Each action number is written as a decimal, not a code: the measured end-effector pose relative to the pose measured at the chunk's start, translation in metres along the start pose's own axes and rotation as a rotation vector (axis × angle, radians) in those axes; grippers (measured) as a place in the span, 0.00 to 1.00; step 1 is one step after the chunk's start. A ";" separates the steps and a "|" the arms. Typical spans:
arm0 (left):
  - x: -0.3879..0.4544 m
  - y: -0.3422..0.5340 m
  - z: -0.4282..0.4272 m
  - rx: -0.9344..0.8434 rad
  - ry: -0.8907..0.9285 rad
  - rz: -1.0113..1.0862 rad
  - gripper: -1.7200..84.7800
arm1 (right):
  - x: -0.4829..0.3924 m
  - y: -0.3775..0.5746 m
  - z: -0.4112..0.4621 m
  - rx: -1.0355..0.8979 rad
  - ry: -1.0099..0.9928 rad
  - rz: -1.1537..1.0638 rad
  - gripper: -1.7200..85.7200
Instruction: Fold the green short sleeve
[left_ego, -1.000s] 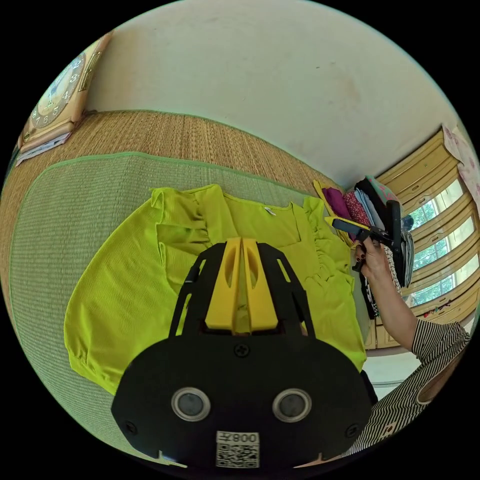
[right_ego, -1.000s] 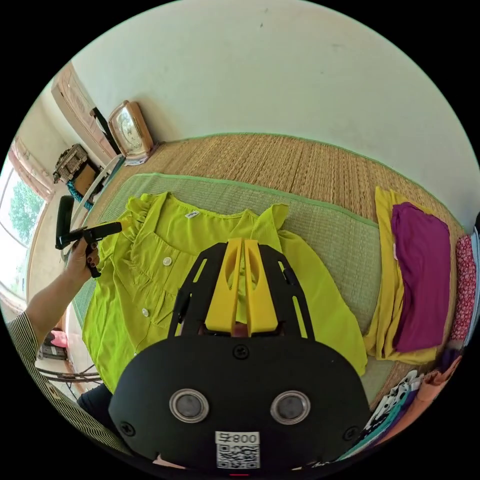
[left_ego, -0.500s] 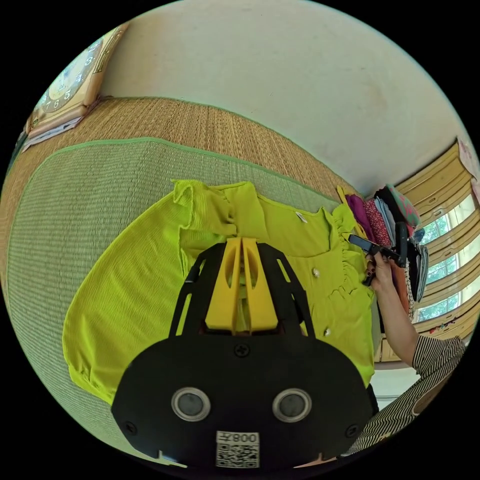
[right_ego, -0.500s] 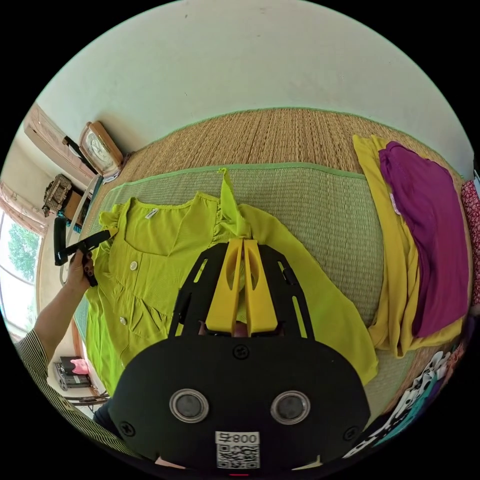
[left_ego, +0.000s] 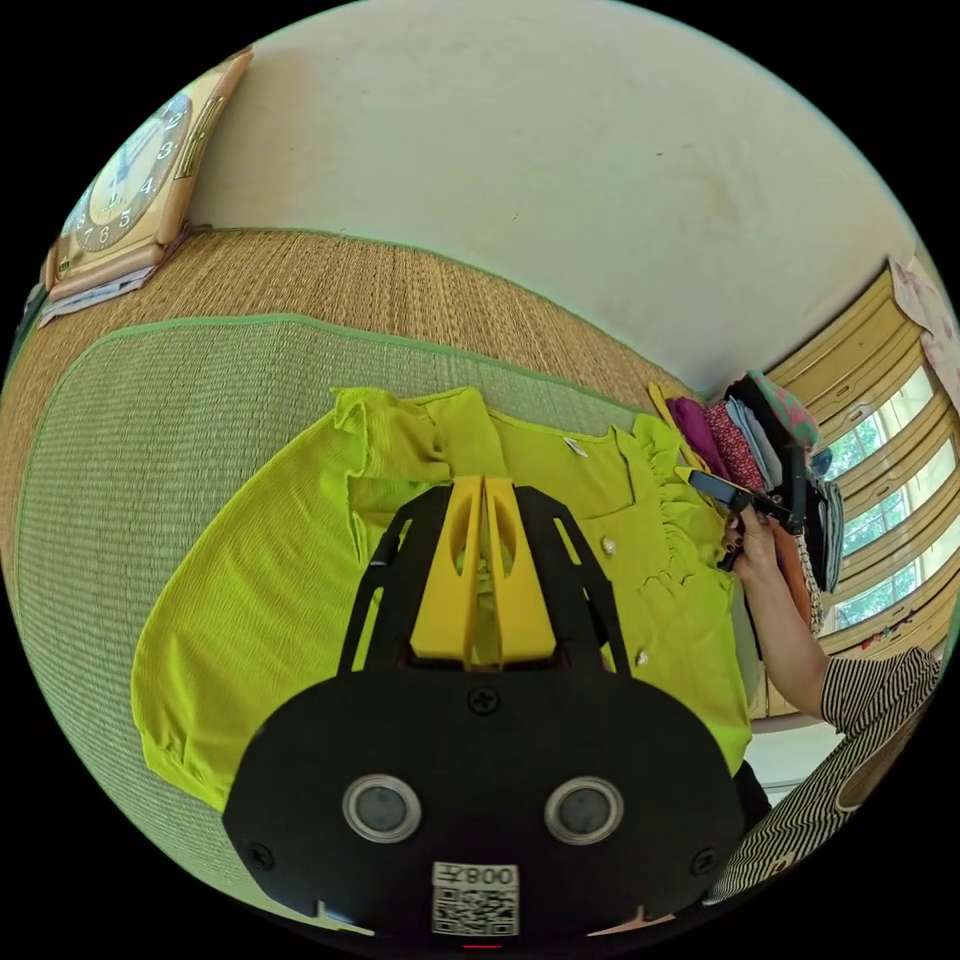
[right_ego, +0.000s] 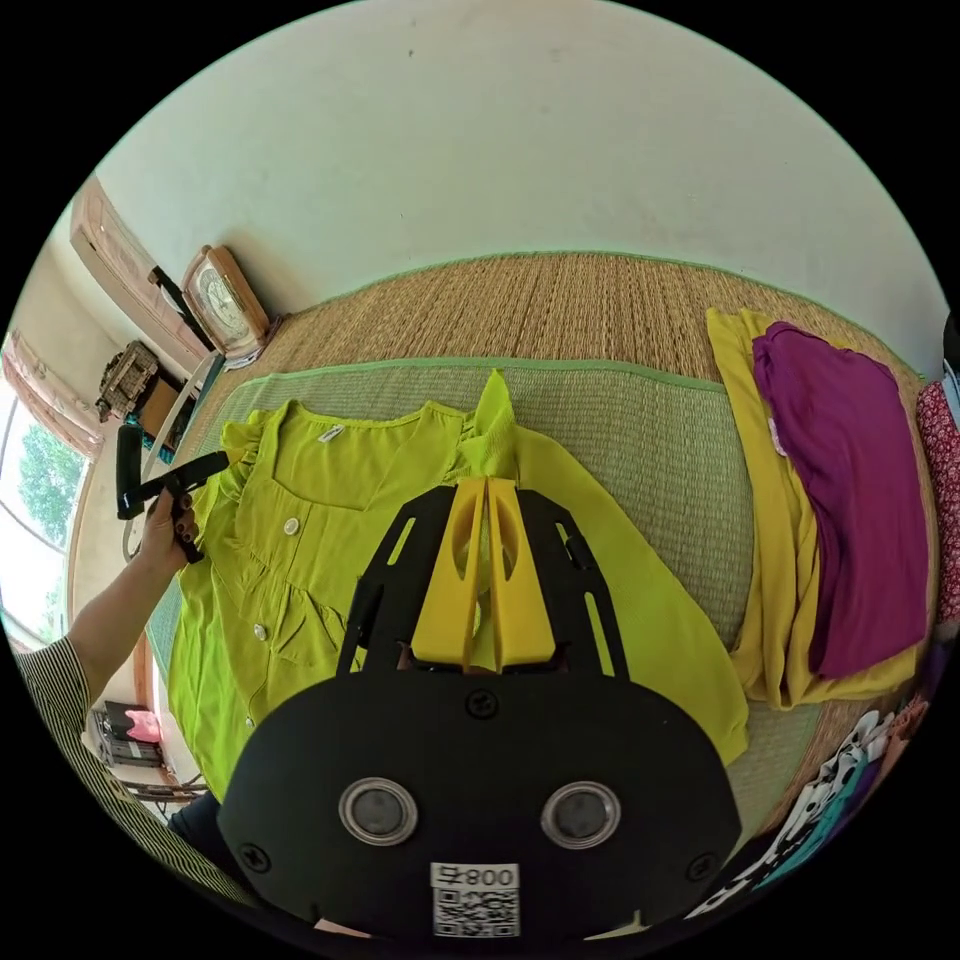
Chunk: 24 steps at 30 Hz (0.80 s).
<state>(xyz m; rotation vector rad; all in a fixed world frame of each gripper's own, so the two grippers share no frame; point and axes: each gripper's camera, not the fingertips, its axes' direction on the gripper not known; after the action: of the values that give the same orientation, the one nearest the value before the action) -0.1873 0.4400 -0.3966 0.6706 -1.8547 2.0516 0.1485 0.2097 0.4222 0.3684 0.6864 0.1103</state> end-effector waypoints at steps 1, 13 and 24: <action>-0.001 -0.002 0.010 -0.041 -0.059 -0.004 0.02 | 0.000 -0.002 0.006 -0.019 0.026 0.001 0.02; 0.017 0.051 0.022 -0.018 0.022 0.032 0.02 | -0.013 0.067 -0.012 -0.097 -0.018 -0.080 0.02; 0.033 0.108 0.061 -0.093 0.036 0.027 0.02 | -0.044 0.134 -0.005 -0.188 -0.064 -0.102 0.02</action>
<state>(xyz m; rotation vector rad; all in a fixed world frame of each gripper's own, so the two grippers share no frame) -0.2618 0.3633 -0.4679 0.5842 -1.9360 1.9666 0.1140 0.3261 0.4940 0.1554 0.6251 0.0652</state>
